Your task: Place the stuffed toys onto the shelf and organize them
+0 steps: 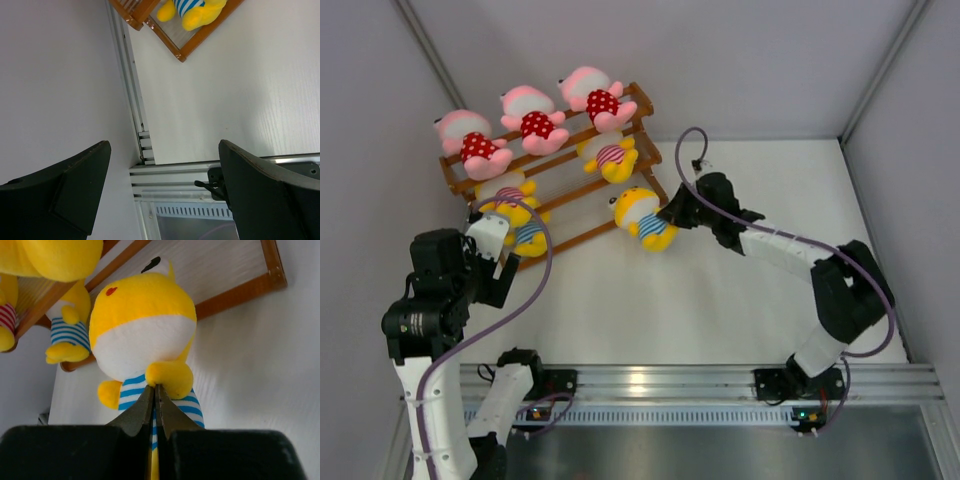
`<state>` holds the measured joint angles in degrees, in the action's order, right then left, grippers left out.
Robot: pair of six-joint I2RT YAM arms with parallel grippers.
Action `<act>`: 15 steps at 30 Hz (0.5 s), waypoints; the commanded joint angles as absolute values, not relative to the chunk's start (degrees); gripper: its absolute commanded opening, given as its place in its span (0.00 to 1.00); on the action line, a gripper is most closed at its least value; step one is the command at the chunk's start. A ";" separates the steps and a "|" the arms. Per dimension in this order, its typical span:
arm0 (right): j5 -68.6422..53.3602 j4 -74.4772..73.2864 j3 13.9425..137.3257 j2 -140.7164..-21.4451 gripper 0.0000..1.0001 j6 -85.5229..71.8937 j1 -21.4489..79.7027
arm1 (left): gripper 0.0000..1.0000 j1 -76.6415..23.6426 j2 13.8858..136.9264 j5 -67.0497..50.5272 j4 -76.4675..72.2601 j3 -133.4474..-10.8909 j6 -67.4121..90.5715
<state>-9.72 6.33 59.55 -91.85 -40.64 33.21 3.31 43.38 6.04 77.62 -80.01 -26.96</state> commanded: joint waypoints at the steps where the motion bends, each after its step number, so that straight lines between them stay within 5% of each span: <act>1: -7.39 15.55 67.66 -99.02 0.00 -44.29 35.15 | 0.95 2.99 43.24 7.47 77.17 -81.12 -27.42; 15: -0.79 25.14 82.70 -117.50 0.00 -53.44 35.51 | 0.95 2.81 43.68 8.26 77.08 -80.42 -27.60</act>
